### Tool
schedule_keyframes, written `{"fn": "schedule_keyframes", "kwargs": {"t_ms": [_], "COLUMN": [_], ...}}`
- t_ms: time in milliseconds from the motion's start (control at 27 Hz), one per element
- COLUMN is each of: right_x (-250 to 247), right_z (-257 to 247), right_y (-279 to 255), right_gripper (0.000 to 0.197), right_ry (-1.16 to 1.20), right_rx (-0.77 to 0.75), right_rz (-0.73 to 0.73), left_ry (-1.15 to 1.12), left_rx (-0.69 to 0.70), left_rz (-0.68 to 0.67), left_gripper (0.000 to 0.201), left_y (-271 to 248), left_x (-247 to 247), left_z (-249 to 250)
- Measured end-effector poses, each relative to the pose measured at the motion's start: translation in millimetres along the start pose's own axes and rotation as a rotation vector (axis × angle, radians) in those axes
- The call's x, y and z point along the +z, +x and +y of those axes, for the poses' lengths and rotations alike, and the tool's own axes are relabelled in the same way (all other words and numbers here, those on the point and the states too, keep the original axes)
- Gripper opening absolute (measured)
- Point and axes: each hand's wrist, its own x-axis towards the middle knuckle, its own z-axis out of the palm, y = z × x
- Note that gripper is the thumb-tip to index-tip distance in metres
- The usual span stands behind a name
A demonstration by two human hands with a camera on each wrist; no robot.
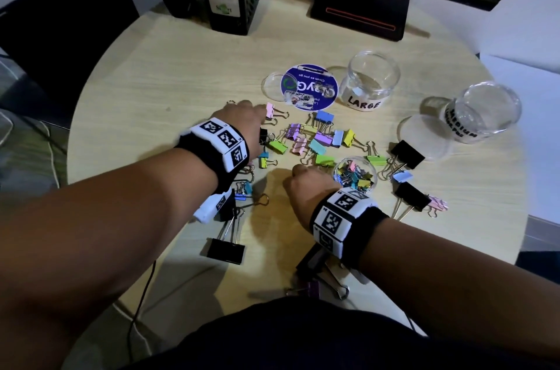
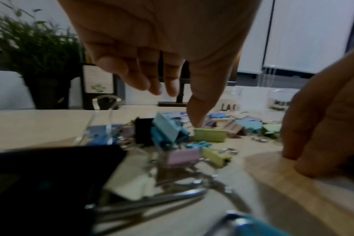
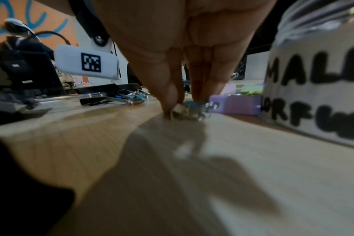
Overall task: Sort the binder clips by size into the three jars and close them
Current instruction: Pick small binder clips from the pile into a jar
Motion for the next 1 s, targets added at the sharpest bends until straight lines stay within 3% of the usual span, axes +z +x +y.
{"fn": "schedule_keyframes", "kwargs": {"t_ms": [148,260,408,705,853,1001], "right_x": [11.2,19.7,23.8,30.4,31.9,15.1], "right_z": [6.1,10.4,20.8,31.9,32.0,42.4], "right_y": [-10.0,-19.3,-28.6,-36.0,-38.7,-53.7], "right_gripper": [0.028,0.031,0.032,0.032,0.030,0.020], "right_ry": [0.016,0.010,0.004,0.025,0.052,0.328], "right_rx": [-0.017,0.015,-0.008,0.013,-0.028,0.098], "right_rz": [0.052,0.045,0.046,0.041,0.071,0.328], "left_ry": [0.117,0.284,0.344,0.352,0.305,0.258], "left_rx": [0.154,0.169,0.154,0.288,0.274,0.266], "left_rz": [-0.182,-0.234,-0.315,-0.260,-0.257,-0.238], "left_gripper": [0.027,0.031,0.029,0.022,0.020,0.027], "left_y": [-3.4,-5.6,-8.2,-29.8,-33.2,-34.8], "left_x": [6.9,8.2,6.0,15.6,21.8,18.9], "left_z": [21.8,32.0,42.2,67.2,70.1,62.9]}}
